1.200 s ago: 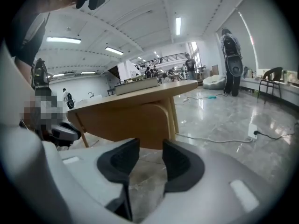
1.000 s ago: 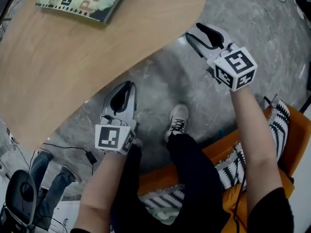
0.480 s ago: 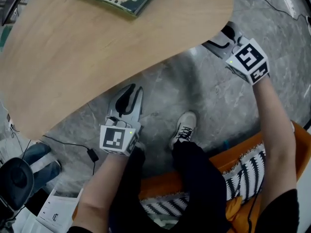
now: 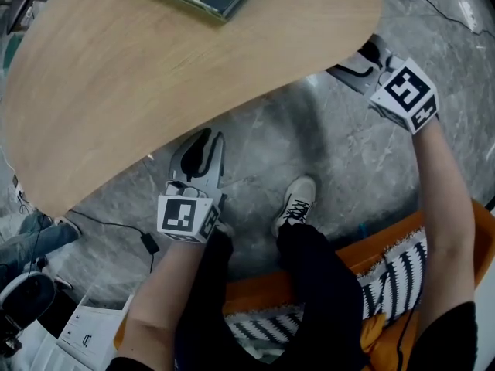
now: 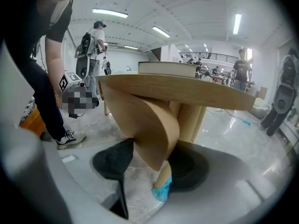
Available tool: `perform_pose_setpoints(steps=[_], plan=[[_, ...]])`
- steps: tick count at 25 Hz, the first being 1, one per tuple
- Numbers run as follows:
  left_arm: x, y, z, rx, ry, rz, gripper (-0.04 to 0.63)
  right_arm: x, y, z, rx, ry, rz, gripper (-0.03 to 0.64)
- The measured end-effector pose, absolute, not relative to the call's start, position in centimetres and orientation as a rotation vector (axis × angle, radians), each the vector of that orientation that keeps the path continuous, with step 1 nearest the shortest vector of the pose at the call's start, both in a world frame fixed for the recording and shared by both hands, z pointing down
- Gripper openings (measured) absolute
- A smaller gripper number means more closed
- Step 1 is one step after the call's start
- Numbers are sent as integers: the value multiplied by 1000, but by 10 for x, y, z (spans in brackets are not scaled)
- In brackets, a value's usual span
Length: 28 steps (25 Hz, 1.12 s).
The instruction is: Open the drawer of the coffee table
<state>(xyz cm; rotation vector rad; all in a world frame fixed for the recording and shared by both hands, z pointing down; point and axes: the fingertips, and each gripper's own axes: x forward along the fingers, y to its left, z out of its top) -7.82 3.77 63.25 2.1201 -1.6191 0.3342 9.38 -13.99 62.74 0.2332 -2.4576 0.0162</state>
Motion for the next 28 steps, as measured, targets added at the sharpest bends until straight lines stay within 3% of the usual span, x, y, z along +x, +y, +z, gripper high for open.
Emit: perform_pose_setpoints(steps=[10,22,24,28], plan=[[-91,67,633,2152,-1569,405,83,100,-130,628,29,-2412,-23,175],[-136,93,636,2035,-1676,397,97,116,-105,627,-36,-2403,11,167],[-142,97,637,2053,-1673,417,67,121,-99,628,-17,-2395,32,169],[-147,115,635,2080,-1655,484,110,123,-98,629,7,-2374,62,173]])
